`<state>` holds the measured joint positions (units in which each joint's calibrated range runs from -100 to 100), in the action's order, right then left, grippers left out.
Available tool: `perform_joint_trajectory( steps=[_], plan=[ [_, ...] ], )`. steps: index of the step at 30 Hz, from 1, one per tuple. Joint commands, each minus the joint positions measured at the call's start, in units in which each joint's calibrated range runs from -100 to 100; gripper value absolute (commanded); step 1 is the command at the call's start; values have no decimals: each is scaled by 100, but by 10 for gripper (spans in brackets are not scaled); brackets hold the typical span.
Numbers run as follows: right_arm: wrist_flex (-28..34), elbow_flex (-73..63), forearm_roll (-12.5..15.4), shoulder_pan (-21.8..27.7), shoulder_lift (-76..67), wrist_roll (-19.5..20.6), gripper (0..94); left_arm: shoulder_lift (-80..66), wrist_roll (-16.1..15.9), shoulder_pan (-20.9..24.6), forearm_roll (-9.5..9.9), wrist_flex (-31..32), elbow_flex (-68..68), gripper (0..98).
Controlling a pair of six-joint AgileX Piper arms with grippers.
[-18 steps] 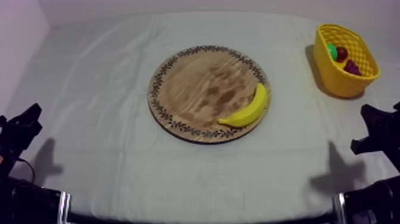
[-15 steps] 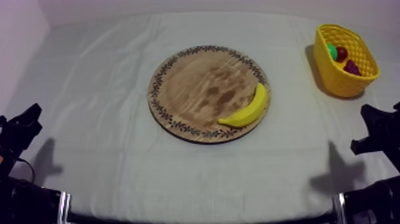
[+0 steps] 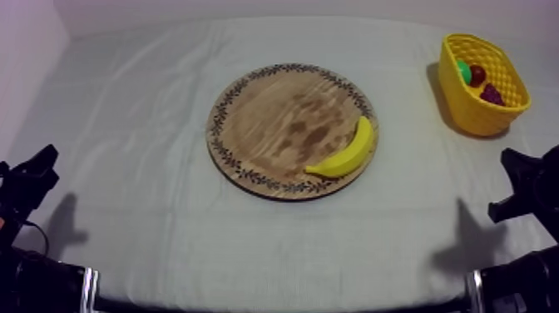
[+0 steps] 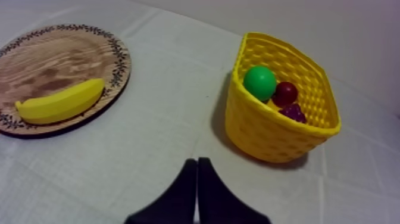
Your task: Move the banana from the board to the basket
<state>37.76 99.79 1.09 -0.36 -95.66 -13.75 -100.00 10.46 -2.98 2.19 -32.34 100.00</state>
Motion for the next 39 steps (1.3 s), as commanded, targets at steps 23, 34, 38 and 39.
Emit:
perform_joint_trajectory(
  steps=[23, 34, 38, 39],
  plan=[
    [827, -3026, -446, -127, 2816, 301, 2, 0, 2, -2, -2, 0, 0, 1],
    [1910, -5790, 65, -367, 5128, -271, 2, 0, 2, -2, -2, 0, 0, 1],
    [2517, -6659, -59, -690, 5960, -391, 2, 0, 2, -2, -2, 0, 0, 1],
    [2666, -6849, -98, -775, 6158, -426, 2, 0, 2, -2, -2, 0, 0, 1]
  ],
)
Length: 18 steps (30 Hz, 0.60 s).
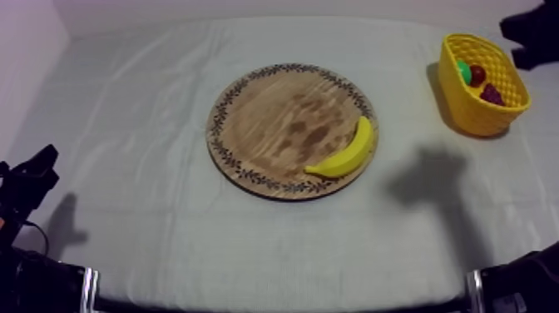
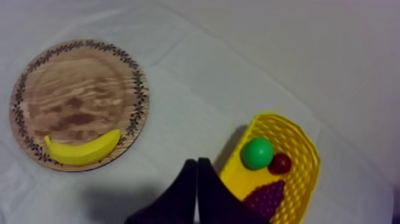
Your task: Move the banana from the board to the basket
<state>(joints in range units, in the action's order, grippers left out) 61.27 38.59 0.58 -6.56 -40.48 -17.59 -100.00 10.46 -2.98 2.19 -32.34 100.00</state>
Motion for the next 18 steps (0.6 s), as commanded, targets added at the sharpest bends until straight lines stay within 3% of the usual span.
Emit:
perform_joint_trajectory(
  steps=[1, 11, 18],
  plan=[
    [460, -903, -88, -243, 828, -87, 2, 0, 2, -2, -2, 0, 0, 1],
    [1712, -1871, -543, -1180, 2333, -761, 2, 0, 2, -2, -2, 0, 0, 1],
    [1892, -1801, -611, -1462, 2861, -1301, 2, 0, 2, -2, -2, 0, 0, 1]
  ],
)
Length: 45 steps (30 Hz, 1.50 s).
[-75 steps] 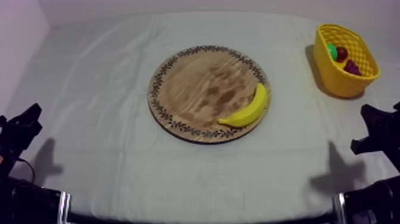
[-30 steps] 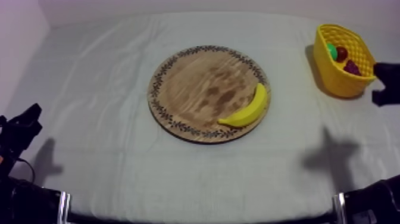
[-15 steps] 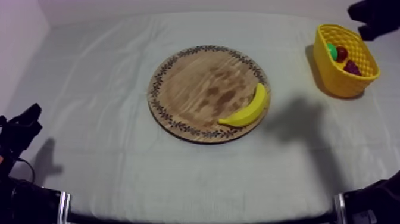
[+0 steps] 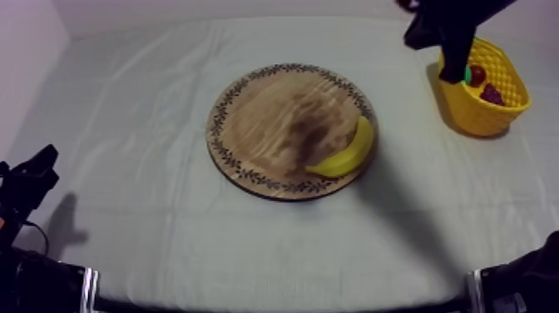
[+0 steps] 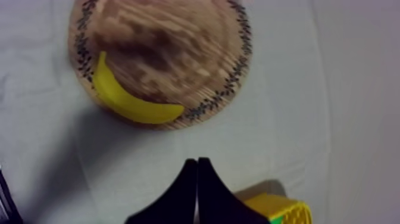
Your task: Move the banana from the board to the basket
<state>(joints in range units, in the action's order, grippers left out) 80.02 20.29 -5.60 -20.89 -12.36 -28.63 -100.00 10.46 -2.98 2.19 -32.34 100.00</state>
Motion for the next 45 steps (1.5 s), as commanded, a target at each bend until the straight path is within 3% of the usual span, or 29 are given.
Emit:
perform_joint_trajectory(
  steps=[1, 4, 10, 14, 17, 29, 45],
  plan=[
    [9, 61, 13, -54, 71, -257, 3, 0, 2, -2, -2, 0, 0, 1],
    [-13, 131, 20, -104, 110, -325, 99, 0, 2, -2, -2, 0, 0, 1],
    [-11, 22, 230, 85, 165, -519, 509, 0, 2, -2, -2, 0, 0, 1],
    [64, -6, 85, 4, 282, -468, 750, 0, 2, -2, -2, 0, 0, 1],
    [181, -22, -40, -107, 412, -442, 856, 0, 2, -2, -2, 0, 0, 1],
    [309, 293, -236, -349, 1126, -919, 912, 0, 2, -2, -2, 0, 0, 1],
    [249, -48, -447, -649, 2931, -813, 919, 0, 2, -2, -2, 0, 0, 1]
  ],
)
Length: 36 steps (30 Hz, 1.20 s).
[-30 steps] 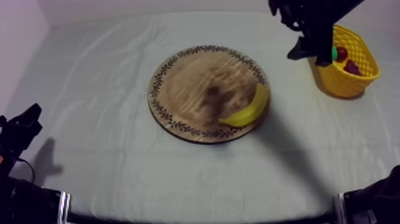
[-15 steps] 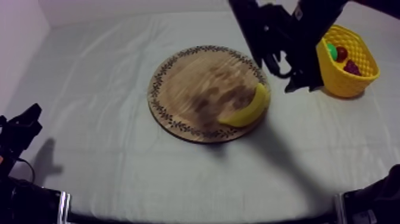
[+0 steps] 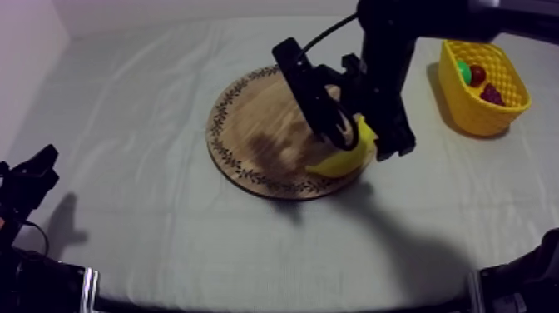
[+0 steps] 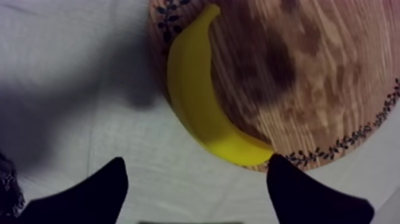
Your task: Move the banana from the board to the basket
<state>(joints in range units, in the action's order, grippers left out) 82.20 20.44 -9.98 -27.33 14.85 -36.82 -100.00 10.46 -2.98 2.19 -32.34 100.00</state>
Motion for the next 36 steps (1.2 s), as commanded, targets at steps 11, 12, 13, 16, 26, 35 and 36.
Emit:
perform_joint_trajectory(
  steps=[11, 12, 13, 16, 26, 35, 36],
  plan=[
    [229, -550, -26, -12, 1047, 26, 891, 0, 2, -2, -2, 0, 0, 1],
    [251, -583, -27, -18, 1095, 28, 886, 0, 2, -2, -2, 0, 0, 1],
    [284, -619, -26, -22, 1138, 23, 881, 0, 2, -2, -2, 0, 0, 1],
    [376, -712, -13, -13, 1261, -8, 855, 0, 2, -2, -2, 0, 0, 1],
    [550, -879, -18, -1, 1583, -63, 782, 0, 2, -2, -2, 0, 0, 1],
    [566, -954, 5, 33, 1809, -78, 697, 0, 2, -2, -2, 0, 0, 1],
    [563, -966, 11, 34, 1829, -80, 677, 0, 2, -2, -2, 0, 0, 1]
  ],
)
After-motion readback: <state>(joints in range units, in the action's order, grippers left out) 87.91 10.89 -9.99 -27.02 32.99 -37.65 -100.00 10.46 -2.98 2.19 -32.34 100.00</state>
